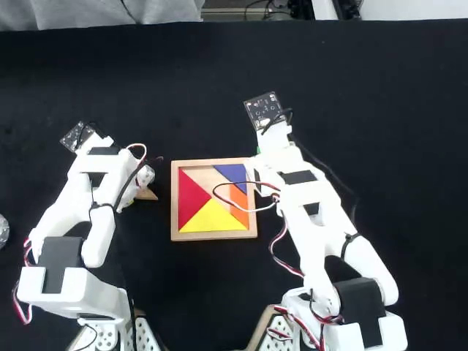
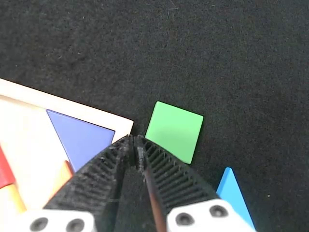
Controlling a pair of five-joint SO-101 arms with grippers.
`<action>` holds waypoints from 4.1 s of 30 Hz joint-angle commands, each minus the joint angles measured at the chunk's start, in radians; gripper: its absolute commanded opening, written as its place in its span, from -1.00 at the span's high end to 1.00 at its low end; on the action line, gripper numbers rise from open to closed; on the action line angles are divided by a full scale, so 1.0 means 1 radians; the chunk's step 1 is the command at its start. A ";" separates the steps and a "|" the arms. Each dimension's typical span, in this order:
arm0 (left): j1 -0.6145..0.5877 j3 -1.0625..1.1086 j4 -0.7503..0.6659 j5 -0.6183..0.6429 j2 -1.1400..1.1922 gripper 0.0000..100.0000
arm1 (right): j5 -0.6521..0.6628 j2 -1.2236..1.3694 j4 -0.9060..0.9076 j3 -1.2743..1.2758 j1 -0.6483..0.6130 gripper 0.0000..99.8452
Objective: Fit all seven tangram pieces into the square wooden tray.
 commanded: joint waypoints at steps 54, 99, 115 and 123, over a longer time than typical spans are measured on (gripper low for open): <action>0.038 -0.120 0.127 -0.078 0.014 0.57 | -0.009 -0.047 -0.017 -0.002 -0.011 0.98; 0.280 -0.275 0.376 -0.382 -0.292 0.85 | -0.017 -0.056 -0.020 -0.010 0.078 0.98; 0.578 -0.521 0.334 -0.563 0.118 0.85 | -0.155 -0.058 -0.021 -0.036 0.230 0.98; 0.565 -0.561 0.331 -0.427 0.192 0.85 | -0.152 -0.071 -0.021 -0.033 0.227 0.98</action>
